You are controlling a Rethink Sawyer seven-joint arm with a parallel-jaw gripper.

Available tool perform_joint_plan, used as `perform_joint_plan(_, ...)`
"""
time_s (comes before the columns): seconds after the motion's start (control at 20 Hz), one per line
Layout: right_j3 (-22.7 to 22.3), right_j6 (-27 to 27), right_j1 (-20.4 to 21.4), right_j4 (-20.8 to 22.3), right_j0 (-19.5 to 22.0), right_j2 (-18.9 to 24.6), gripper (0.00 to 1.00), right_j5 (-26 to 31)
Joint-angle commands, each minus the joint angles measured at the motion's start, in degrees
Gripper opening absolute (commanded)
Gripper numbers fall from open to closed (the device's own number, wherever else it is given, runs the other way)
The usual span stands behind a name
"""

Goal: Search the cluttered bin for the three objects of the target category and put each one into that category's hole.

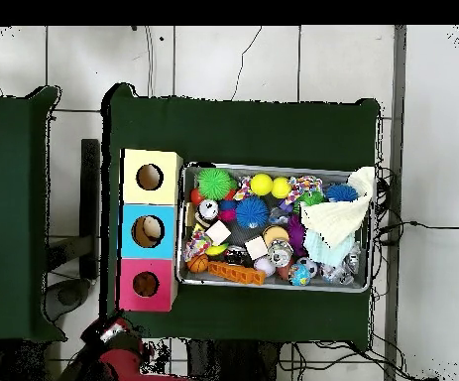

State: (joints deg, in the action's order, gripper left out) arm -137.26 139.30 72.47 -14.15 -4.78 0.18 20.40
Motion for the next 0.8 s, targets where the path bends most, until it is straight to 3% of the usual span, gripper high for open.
perform_joint_plan(0.05,-1.03,-1.73,0.39,-0.03,5.11,3.55,1.00,0.28)
perform_joint_plan(0.15,-1.18,-2.18,-0.22,0.45,6.20,4.33,1.00,-0.55)
perform_joint_plan(0.25,0.05,-0.74,-2.28,3.95,5.57,2.94,1.00,-2.01)
perform_joint_plan(0.4,7.08,2.91,-7.00,10.99,1.18,-4.61,1.00,-2.56)
perform_joint_plan(0.45,8.94,4.50,-7.40,10.77,0.26,-5.95,1.00,-2.01)
perform_joint_plan(0.6,12.74,2.76,-6.87,11.04,2.17,-5.04,1.00,3.23)
perform_joint_plan(0.65,12.46,1.18,-7.23,10.21,4.40,-3.35,1.00,2.92)
perform_joint_plan(0.8,13.05,-3.76,-10.77,13.74,8.91,-0.88,1.00,-0.81)
